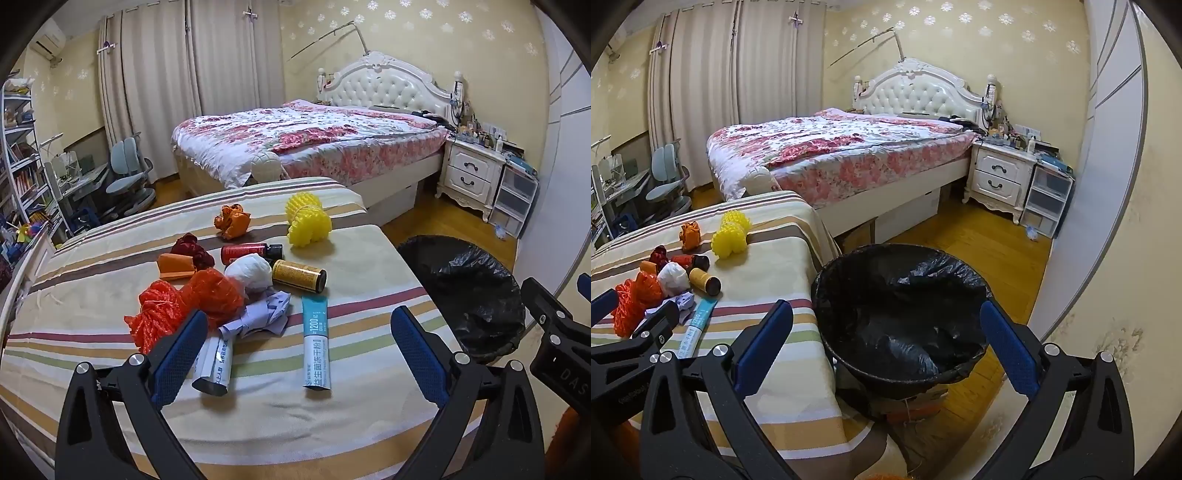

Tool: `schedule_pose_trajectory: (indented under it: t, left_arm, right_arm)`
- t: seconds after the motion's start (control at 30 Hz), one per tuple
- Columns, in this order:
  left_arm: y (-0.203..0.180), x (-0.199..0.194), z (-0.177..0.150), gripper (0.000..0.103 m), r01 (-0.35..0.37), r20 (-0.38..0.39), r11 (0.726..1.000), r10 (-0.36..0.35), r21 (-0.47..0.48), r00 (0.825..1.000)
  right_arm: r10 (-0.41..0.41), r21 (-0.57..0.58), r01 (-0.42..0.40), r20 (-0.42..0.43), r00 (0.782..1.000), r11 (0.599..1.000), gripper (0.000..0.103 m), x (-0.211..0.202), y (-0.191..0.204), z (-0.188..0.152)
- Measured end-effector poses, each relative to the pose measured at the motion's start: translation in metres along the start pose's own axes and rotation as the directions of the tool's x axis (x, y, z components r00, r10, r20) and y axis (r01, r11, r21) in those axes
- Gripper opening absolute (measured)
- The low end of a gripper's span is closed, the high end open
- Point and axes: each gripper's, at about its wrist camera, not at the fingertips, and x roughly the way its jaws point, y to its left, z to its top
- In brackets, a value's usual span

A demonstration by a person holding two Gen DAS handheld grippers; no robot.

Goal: Collect trash

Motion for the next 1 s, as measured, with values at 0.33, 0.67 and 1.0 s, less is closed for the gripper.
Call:
schedule_pose_trajectory:
  t: [0.33,0.67,1.0]
  left_arm:
    - [0.001,-0.009,0.001,0.097,0.015,0.017,1.000,-0.014,-0.016,1.000]
    - [0.000,-0.009,0.000,0.097,0.010,0.020,1.000,-0.010,-0.013,1.000]
    - [-0.001,-0.014,-0.002,0.097,0.005,0.015,1.000,-0.005,-0.015,1.000]
  right_arm:
    - [-0.009,-0.004,0.009,0.004,1.000,1.000,0.099,-0.007,-0.009,0.002]
    - [-0.011,0.012,0.011,-0.006,1.000,1.000,0.099,-0.007,-0.016,-0.004]
    - [-0.014,0.013,0.015,-0.015,1.000,1.000,0.099,-0.005,-0.015,-0.006]
